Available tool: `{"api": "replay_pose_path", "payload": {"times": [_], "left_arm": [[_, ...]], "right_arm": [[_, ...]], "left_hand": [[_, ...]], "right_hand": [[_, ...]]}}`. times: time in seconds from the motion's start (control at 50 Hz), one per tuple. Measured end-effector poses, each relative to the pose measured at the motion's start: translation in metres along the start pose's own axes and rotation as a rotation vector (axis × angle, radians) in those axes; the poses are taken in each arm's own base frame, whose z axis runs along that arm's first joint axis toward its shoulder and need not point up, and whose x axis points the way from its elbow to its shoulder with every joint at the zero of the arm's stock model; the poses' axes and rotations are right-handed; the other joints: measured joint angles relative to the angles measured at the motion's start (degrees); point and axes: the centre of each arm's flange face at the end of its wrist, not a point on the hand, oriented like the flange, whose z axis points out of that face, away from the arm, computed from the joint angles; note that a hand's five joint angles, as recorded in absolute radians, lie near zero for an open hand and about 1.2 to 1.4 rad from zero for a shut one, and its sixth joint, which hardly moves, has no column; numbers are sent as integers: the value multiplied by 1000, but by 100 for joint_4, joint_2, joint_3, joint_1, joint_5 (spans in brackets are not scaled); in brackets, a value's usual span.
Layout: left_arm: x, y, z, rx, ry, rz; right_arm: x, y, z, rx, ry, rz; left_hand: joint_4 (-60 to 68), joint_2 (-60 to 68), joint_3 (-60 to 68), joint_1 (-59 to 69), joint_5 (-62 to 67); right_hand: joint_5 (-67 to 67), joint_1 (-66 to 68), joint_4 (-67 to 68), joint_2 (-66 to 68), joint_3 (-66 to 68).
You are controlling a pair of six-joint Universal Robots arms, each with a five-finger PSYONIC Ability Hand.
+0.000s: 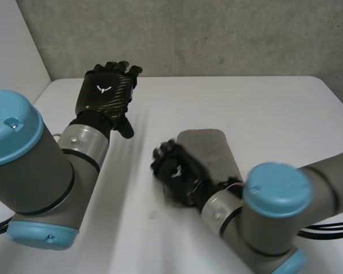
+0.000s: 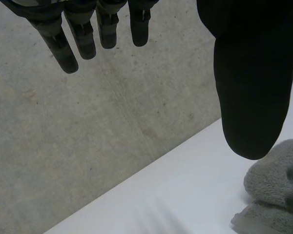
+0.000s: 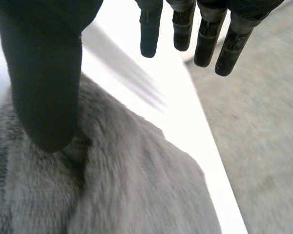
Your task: Fold the towel.
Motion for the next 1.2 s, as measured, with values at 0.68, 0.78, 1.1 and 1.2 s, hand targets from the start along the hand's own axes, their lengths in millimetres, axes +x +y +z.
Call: {"api": "replay_pose_path", "payload": {"times": [0.68, 0.78, 1.1, 1.2], "left_arm": [[113, 91, 46, -165, 348, -92], [112, 113, 41, -260, 342, -71], [78, 135, 20, -459, 119, 29], [77, 135, 17, -468, 112, 35]], "right_arm": [[148, 89, -48, -205, 382, 959], [139, 102, -32, -239, 337, 981], [84, 94, 20, -300, 121, 957], [76, 91, 28, -295, 101, 933]], "left_hand": [[0, 0, 0, 0, 0], [0, 0, 0, 0, 0], [0, 0, 0, -44, -1], [0, 0, 0, -51, -1]], "right_hand": [[-20, 0, -25, 0, -57], [-20, 0, -25, 0, -57], [-20, 0, -25, 0, -57], [-21, 0, -25, 0, -57]]}}
